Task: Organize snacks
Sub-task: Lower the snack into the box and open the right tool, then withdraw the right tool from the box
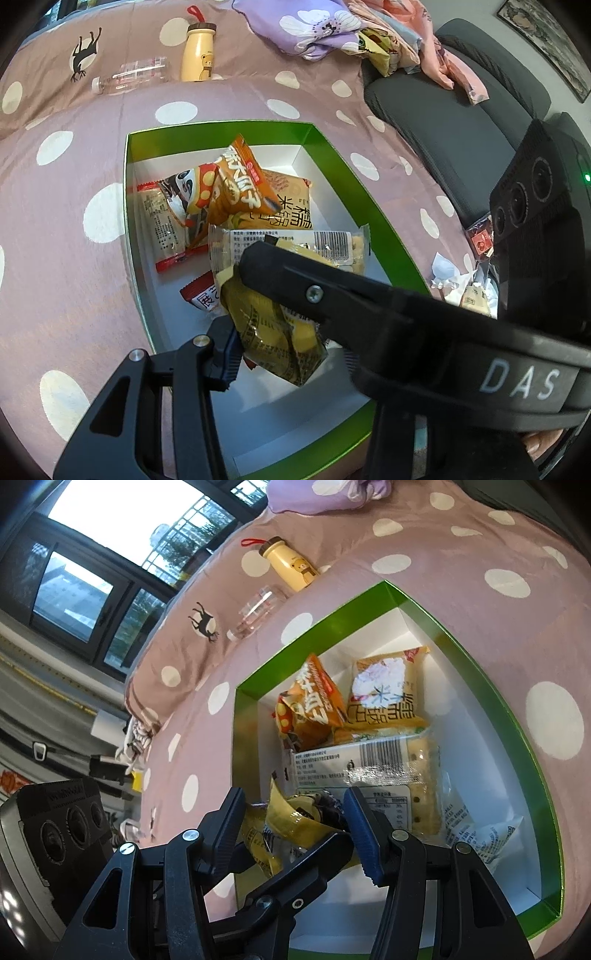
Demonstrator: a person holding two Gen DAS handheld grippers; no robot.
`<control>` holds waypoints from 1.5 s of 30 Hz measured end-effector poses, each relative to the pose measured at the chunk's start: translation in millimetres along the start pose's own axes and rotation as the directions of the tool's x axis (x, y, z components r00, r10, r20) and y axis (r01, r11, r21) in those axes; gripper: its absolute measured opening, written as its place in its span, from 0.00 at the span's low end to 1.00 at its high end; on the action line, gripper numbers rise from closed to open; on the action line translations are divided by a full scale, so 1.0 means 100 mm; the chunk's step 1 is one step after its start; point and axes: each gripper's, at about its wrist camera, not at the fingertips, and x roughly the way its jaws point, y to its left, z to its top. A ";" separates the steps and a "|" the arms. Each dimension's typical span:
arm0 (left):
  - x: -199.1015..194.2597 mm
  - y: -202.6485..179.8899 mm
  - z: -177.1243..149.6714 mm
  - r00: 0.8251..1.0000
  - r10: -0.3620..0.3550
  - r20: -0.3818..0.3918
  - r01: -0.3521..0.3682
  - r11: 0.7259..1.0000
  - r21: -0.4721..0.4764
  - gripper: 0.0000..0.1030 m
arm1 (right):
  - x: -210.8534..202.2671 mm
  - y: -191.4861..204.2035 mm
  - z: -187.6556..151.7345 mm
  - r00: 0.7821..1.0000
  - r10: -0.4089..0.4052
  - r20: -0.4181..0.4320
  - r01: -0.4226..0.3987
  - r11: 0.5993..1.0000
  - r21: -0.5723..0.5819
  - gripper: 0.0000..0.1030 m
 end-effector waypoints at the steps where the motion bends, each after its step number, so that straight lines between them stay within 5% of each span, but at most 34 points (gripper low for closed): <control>1: 0.00 0.00 0.00 1.000 0.002 -0.001 -0.002 1.000 -0.002 0.44 | 0.00 -0.01 0.01 1.000 -0.001 -0.001 0.001 1.000 0.003 0.57; 28: 0.02 0.04 -0.01 1.000 0.016 -0.007 -0.016 0.999 -0.033 0.48 | -0.09 -0.14 0.04 0.999 -0.046 0.023 0.044 0.997 0.067 0.57; 45: -0.42 -0.01 0.04 0.981 0.139 0.134 -0.142 0.990 0.014 0.82 | -0.48 0.02 0.03 0.979 -0.103 0.177 0.099 0.994 0.036 0.67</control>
